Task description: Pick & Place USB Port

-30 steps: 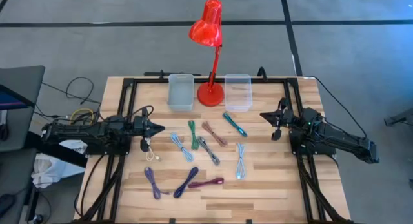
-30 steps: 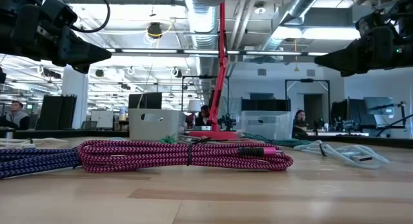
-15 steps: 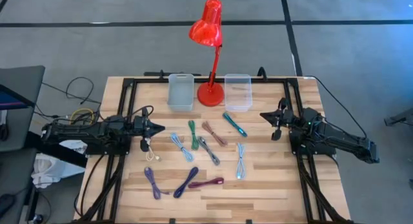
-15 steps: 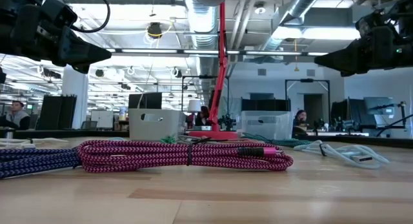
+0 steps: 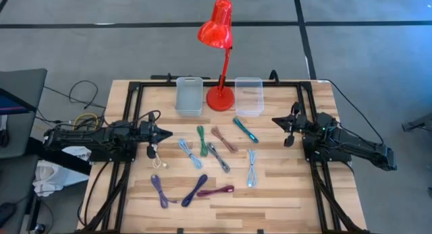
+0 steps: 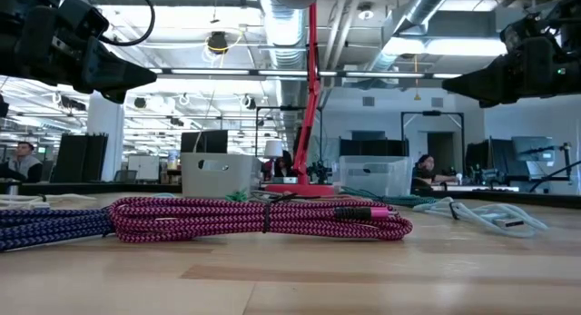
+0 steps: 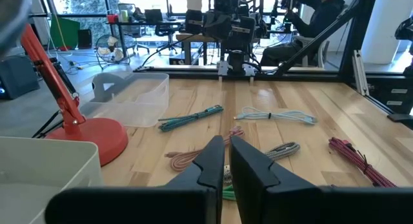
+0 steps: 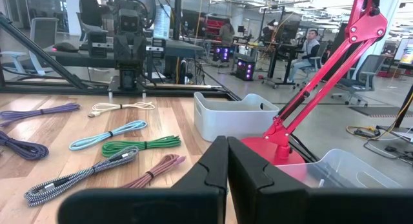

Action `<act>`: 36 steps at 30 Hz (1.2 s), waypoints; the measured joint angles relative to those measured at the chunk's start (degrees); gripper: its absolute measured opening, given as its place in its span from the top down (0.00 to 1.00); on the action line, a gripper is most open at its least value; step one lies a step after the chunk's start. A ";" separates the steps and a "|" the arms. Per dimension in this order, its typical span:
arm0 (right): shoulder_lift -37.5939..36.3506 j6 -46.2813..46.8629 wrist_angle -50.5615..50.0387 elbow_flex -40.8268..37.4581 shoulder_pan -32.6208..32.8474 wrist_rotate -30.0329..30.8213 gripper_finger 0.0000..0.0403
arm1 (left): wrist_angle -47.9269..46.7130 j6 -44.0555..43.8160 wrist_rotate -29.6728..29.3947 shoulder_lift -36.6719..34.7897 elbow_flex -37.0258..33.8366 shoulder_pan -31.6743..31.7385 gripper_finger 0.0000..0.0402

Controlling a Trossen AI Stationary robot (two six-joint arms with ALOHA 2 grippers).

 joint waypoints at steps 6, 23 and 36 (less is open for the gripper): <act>-0.01 -0.02 0.00 0.00 0.02 0.02 1.00 | 0.00 0.00 0.00 -0.01 0.00 0.02 0.94; -0.02 -2.88 0.50 -0.02 0.00 -0.02 1.00 | 0.00 0.00 -0.02 0.01 0.00 0.01 0.94; -0.02 3.04 0.85 -0.02 0.00 -0.02 1.00 | 0.97 -0.11 0.00 -0.01 0.00 0.00 0.94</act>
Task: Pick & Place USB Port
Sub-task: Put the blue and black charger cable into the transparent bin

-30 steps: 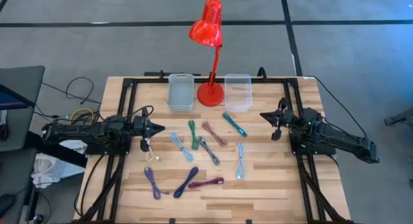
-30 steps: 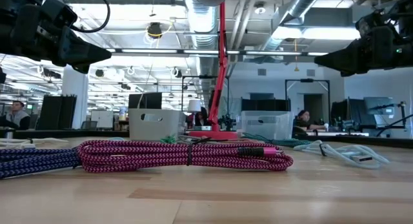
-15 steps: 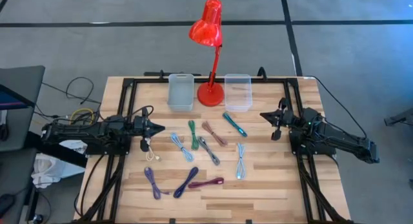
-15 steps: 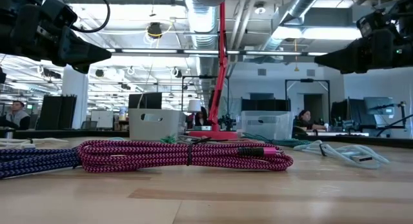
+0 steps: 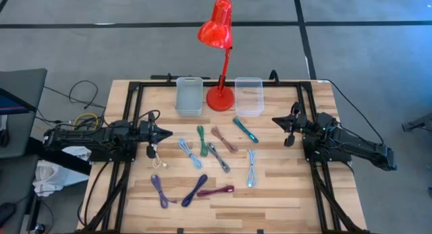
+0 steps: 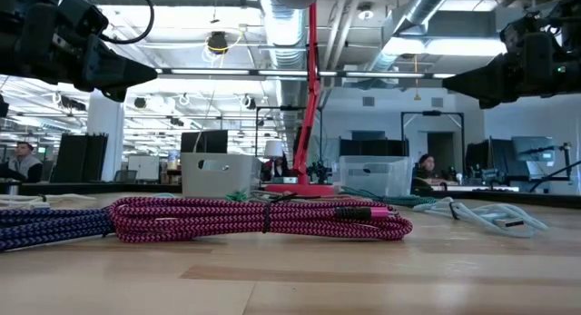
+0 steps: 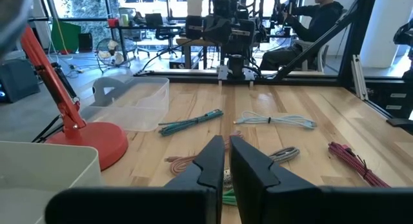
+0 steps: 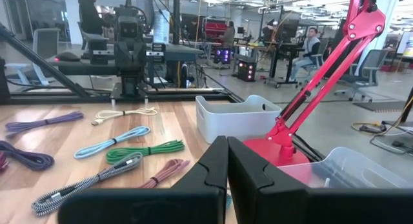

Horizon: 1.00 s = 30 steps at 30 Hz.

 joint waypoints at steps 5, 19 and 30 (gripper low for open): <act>0.00 -0.01 0.65 0.00 0.00 0.02 1.00 | 0.56 -0.05 0.00 0.01 0.00 0.00 0.94; 0.00 1.04 3.19 3.02 -0.12 0.10 1.00 | 5.88 -1.44 -11.70 5.06 0.02 0.01 0.94; 6.35 0.92 0.39 7.24 -0.20 1.76 1.00 | 20.14 2.94 -14.94 22.21 0.27 3.33 0.94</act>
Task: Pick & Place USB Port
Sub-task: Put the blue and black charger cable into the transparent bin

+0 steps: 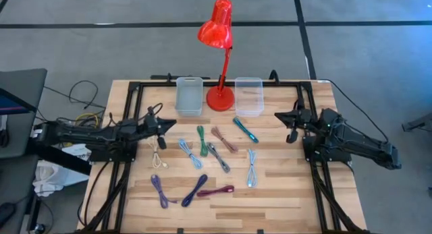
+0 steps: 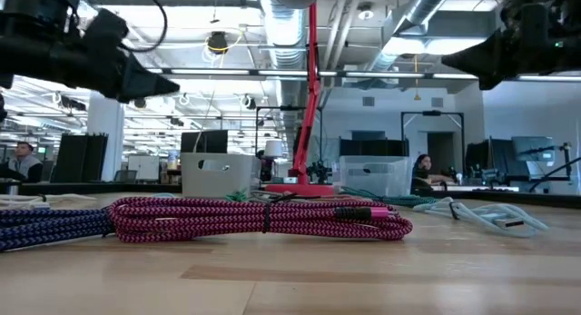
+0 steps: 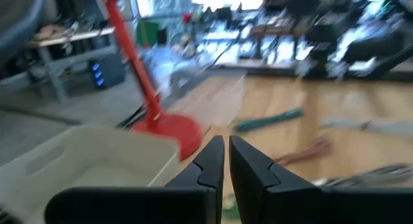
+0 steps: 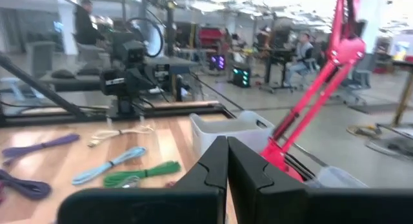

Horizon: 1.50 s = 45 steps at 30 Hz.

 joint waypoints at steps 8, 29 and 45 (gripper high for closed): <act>8.09 0.06 -4.07 7.65 0.30 1.67 1.00 | 3.80 -4.49 8.52 10.04 3.22 6.23 0.94; 35.44 7.57 -19.07 19.47 5.14 10.70 1.00 | 9.15 -4.54 12.63 13.80 4.24 6.22 0.94; 48.60 11.04 -11.47 19.47 5.12 7.02 1.00 | 9.36 -4.51 12.65 13.80 4.21 6.22 0.94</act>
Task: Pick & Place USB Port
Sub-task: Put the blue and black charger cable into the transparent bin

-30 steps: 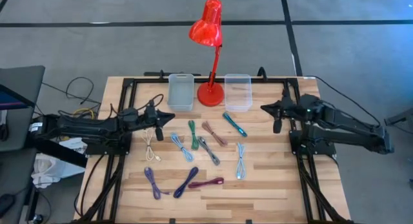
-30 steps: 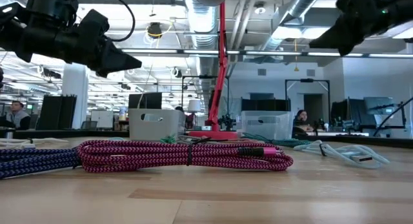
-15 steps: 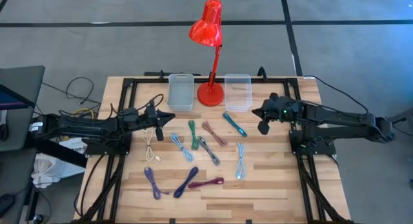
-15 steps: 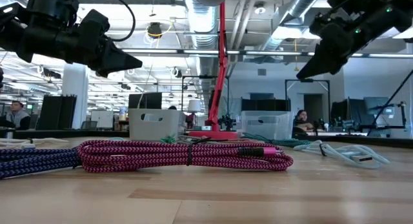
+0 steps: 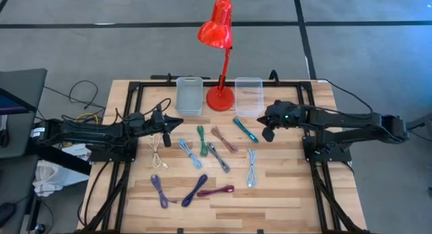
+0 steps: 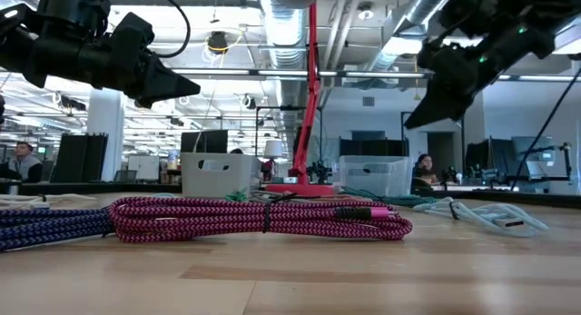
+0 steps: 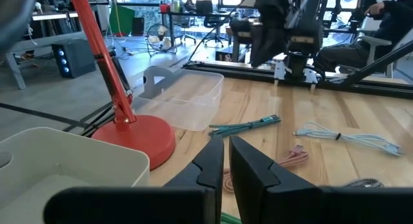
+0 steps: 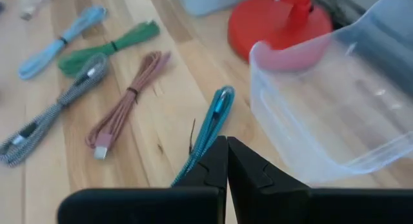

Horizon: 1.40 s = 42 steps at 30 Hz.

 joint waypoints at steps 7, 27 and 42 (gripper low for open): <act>8.97 1.78 7.96 0.00 1.82 0.27 0.92 | 0.00 0.00 0.05 0.00 -0.02 0.00 0.94; 26.02 11.01 12.58 3.00 6.44 6.48 0.47 | 0.00 0.20 0.26 0.00 -0.02 0.00 0.94; 39.35 10.54 10.18 10.14 7.65 8.21 0.46 | 0.00 0.20 0.24 0.00 -0.04 -0.01 0.94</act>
